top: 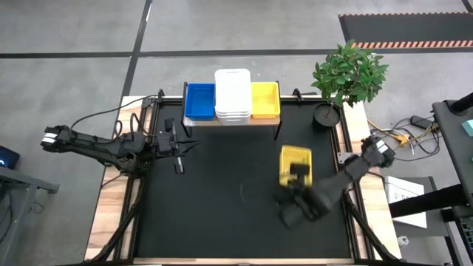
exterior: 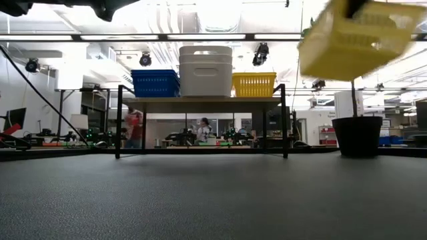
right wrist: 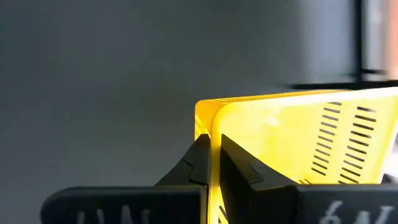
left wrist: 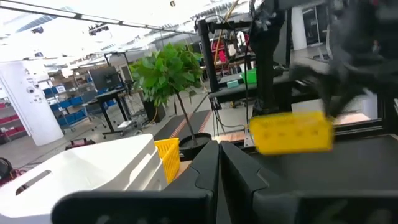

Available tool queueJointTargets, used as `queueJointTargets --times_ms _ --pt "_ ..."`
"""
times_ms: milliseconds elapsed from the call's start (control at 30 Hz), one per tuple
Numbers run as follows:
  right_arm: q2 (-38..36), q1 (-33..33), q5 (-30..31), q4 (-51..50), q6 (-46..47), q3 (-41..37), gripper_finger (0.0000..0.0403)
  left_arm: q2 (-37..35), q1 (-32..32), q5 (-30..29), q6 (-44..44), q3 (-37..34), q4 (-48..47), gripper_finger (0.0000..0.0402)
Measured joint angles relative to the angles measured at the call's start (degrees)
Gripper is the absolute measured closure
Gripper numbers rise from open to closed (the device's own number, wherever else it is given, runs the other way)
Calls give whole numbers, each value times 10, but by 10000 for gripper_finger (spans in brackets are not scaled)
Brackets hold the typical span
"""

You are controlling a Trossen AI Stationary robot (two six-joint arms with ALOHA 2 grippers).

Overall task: Stack baskets on shelf by color
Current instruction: Stack the yellow bin on the yellow bins on the shelf

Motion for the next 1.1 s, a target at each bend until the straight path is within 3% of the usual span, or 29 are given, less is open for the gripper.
queueJointTargets --times_ms 67,300,500,800,1100 --pt "0 -41 -5 -46 -22 51 393 1 0 0 0 0 -2 402" --pt "-20 -176 -18 -20 -218 200 394 0 0 0 2 -8 -2 402" --pt "-19 -303 -1 -13 -343 281 394 -4 0 0 25 -5 7 402" --pt "-19 -440 -4 -36 -436 291 394 -7 0 0 51 -5 23 402" --pt "-17 -491 -38 -39 -488 282 394 -6 0 0 51 -5 23 402"
